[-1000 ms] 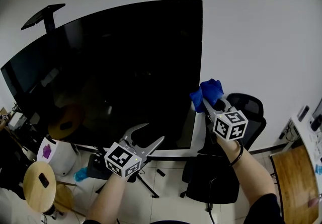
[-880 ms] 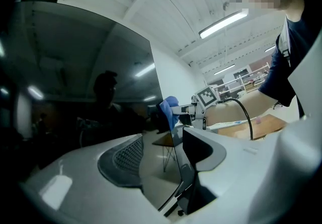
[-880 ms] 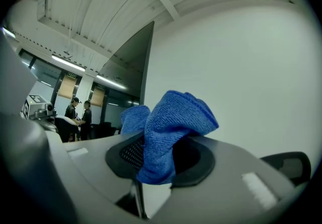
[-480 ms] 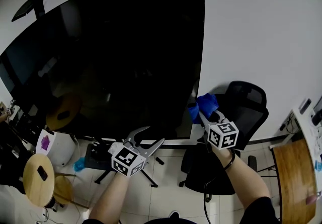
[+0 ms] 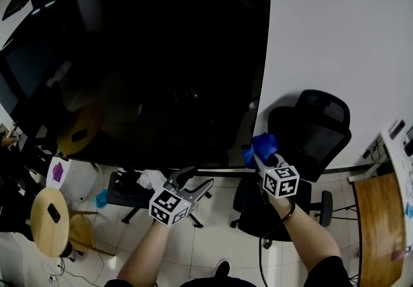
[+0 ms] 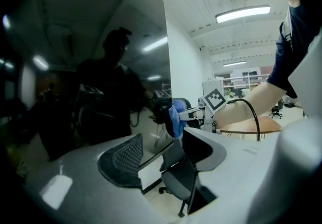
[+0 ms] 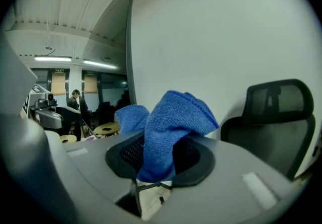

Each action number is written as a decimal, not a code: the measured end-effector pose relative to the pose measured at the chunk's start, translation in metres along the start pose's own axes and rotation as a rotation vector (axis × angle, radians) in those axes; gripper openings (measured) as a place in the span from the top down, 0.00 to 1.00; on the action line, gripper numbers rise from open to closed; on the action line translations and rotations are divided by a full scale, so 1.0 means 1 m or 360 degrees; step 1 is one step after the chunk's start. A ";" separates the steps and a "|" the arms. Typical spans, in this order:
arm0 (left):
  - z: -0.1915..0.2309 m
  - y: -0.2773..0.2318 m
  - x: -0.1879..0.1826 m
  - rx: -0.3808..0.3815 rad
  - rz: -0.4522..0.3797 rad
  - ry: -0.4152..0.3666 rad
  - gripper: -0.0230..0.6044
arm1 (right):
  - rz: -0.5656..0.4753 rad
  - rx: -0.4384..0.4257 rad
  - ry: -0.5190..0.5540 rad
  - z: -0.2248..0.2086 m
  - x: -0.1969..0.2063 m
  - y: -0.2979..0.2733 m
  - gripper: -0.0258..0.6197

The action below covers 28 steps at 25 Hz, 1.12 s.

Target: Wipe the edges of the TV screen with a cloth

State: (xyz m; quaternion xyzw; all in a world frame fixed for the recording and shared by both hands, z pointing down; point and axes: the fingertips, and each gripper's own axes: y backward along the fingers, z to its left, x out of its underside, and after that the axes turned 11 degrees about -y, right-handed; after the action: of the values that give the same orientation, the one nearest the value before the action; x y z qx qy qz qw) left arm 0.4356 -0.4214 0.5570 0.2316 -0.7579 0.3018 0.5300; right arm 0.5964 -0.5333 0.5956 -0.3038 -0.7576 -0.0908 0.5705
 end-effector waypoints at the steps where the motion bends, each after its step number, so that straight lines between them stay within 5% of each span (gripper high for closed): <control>1: -0.002 -0.001 0.005 0.0007 0.0014 0.0013 0.58 | 0.0016 0.0007 -0.0018 -0.003 0.008 -0.001 0.77; 19: -0.018 0.004 0.058 0.0037 0.0179 0.0119 0.58 | 0.0309 0.0095 -0.0246 -0.042 0.129 0.009 0.77; 28: -0.009 0.022 0.068 0.0012 0.0219 0.0125 0.58 | 0.0364 -0.0034 -0.0382 -0.009 0.144 -0.015 0.77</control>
State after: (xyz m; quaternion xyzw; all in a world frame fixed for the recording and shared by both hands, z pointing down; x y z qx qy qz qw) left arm 0.4042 -0.4012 0.6185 0.1689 -0.7495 0.3493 0.5364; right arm 0.5715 -0.4983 0.7341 -0.4027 -0.7799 0.0037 0.4792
